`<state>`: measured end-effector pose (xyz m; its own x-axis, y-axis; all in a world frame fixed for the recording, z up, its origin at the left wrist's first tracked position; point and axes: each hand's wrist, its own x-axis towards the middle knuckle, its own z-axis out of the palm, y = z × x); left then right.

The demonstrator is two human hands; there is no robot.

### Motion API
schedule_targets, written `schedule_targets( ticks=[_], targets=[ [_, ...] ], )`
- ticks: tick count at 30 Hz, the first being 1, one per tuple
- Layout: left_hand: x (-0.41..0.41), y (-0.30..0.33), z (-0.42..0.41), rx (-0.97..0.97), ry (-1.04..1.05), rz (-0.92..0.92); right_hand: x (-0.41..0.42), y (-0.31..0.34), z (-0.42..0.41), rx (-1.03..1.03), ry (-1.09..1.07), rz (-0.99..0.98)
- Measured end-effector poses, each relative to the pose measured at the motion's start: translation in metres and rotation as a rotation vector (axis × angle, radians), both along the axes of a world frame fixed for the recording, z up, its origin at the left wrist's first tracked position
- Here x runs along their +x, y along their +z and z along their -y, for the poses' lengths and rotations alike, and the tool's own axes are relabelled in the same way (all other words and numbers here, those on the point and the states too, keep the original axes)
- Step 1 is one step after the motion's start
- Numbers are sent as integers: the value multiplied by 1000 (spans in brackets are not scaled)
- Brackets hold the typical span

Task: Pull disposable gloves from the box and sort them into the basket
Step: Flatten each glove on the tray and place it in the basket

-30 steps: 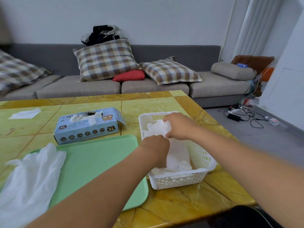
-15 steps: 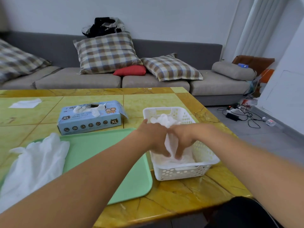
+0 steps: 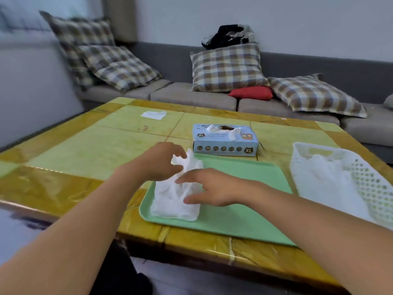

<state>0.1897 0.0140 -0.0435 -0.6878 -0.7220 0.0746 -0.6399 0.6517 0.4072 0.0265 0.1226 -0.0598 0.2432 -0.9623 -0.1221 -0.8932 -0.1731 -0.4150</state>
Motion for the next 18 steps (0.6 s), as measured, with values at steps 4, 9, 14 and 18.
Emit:
schedule_targets(
  ticks=[4,9,14,18],
  targets=[
    [26,-4,7,40,-59,48,6,-12,6,-21,53,-80],
    [24,-4,11,103,-216,159,-19,-6,-5,-142,-72,149],
    [24,-1,25,187,-227,204,-11,-5,-13,-25,-45,265],
    [23,-3,26,225,-228,244,11,-19,2,-46,140,-42]
  ],
)
